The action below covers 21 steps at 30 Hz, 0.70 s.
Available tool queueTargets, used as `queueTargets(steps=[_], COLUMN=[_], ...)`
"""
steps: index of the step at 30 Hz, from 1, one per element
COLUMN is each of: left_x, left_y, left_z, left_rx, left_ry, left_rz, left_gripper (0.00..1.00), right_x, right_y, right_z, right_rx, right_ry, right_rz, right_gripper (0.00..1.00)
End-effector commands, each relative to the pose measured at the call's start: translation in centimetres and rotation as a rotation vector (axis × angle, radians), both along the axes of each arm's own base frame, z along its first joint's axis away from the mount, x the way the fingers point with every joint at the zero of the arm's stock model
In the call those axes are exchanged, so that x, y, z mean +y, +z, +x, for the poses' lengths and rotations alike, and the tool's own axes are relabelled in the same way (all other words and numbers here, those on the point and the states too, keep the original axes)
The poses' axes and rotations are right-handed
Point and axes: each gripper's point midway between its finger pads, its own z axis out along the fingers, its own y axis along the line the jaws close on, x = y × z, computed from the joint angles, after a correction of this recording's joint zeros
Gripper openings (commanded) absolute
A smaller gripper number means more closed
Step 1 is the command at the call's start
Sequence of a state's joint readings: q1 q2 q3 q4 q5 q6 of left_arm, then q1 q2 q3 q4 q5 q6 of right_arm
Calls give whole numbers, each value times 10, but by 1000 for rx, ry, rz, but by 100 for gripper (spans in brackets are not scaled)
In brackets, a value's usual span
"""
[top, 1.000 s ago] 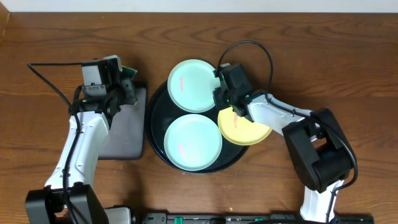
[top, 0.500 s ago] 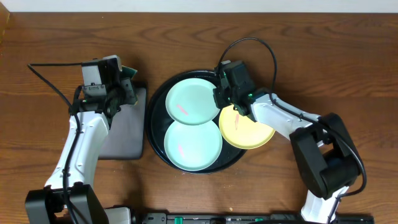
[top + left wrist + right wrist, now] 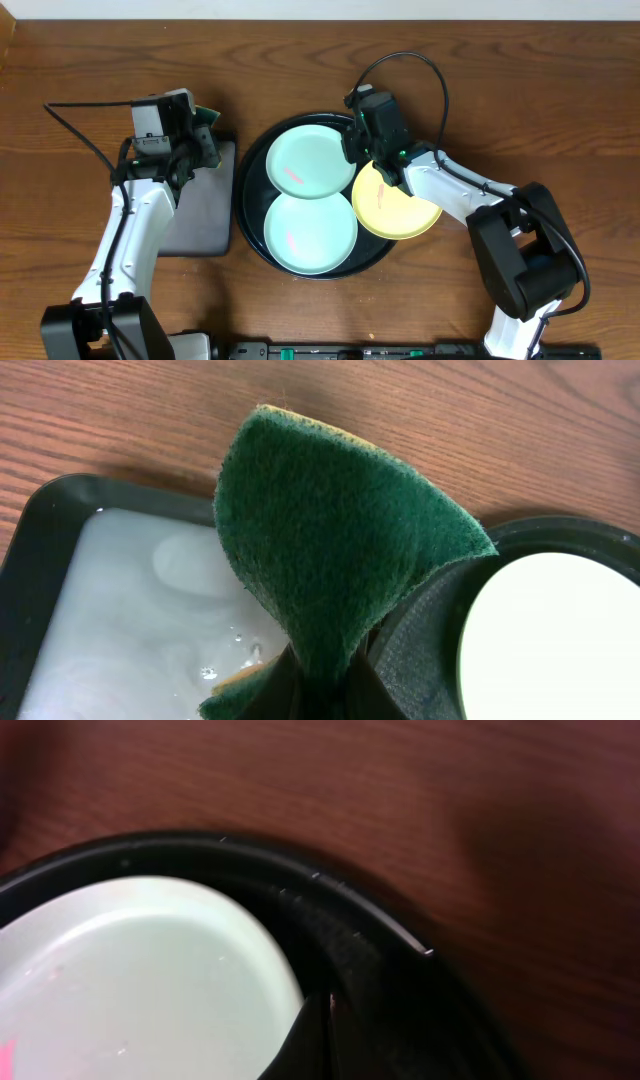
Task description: Clean dirty plates on tray and stack at the side
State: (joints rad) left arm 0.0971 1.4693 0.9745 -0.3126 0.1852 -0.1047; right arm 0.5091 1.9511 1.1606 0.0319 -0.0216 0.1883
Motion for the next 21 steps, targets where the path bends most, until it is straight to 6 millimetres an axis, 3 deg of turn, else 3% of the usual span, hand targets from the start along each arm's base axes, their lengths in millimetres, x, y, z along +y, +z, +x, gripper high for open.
queueTargets(steps=[1,5,7,8,13,19,21], left_x=[-1,-1,-1,-1,-1,-1,-1], left_y=[0,0,0,0,0,0,0], left_z=[-1,-1,-1,-1,-1,-1,-1], left_rx=[-4,-4,-4,-4,-4,-2,-2], left_ry=[-1,-1,-1,-1,-1,-1,-1], left_rz=[-11,-11,-11,-11,-11,-11,-11], left_gripper=[8,8,8,8,7,8,8], right_x=[-4,2,3,2,-4,7,6], right_y=[18,26,21,15,-11,-18,-23], right_z=[10,14,9,4,-15,-28,-35], right_rx=[-79,-114,-92,-66,41,103,131], right_ry=[-47,-42,-34,-30,-16,19,17], right_rz=[-17,5,-7,-23,-82,-46,-58], right_gripper=[1,5,30,34,34,34,30])
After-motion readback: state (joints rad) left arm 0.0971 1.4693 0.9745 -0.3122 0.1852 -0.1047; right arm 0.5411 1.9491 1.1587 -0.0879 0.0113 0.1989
